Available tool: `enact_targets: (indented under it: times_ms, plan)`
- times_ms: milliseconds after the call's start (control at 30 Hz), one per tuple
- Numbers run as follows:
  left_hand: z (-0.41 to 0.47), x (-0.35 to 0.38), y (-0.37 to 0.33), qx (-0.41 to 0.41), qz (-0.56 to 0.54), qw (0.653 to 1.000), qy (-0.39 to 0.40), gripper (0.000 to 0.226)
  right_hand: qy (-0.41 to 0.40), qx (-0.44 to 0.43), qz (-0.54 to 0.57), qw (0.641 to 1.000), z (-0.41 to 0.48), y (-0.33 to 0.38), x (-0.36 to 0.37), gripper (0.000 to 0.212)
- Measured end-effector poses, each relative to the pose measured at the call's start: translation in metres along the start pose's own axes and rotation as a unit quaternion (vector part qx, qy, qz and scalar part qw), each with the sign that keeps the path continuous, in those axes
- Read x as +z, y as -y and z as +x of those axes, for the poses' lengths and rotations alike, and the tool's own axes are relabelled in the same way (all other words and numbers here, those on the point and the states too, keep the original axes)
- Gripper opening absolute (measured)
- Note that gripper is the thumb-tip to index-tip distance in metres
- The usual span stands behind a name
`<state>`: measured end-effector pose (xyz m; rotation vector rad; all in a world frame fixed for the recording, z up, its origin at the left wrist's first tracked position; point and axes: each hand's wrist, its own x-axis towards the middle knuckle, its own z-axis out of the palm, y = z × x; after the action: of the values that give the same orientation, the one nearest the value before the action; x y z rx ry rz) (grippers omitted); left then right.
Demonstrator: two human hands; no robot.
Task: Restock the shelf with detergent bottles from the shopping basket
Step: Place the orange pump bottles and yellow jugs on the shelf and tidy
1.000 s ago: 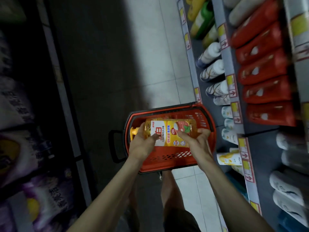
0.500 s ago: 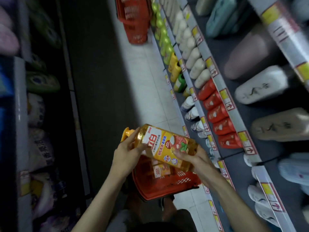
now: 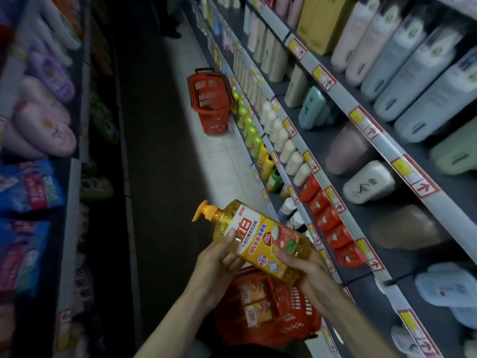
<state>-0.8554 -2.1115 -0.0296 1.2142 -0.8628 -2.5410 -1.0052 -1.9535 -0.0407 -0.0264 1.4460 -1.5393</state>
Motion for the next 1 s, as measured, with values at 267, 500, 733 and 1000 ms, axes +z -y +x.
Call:
enact_targets:
  times_ms: [267, 500, 733, 1000]
  plan:
    - [-0.022, 0.047, 0.006, 0.150, -0.044, 0.977, -0.142, 0.065, 0.121, 0.071, -0.039, 0.989, -0.006, 0.007, -0.020, 0.089]
    - [-0.063, 0.074, 0.019, 0.318, 0.029, 0.919, -0.231, 0.059, 0.254, 0.053, -0.229, 0.938, -0.002, 0.047, -0.023, 0.058]
    - [-0.127, 0.075, 0.044, 0.397, 0.081, 0.850, -0.336, 0.055, 0.399, -0.017, -0.320, 0.859, -0.021, 0.056, 0.018, 0.057]
    - [-0.240, 0.043, 0.106, 0.416, 0.060, 0.799, -0.430, 0.065, 0.521, -0.006, -0.343, 0.782, -0.093, -0.004, 0.074, 0.063]
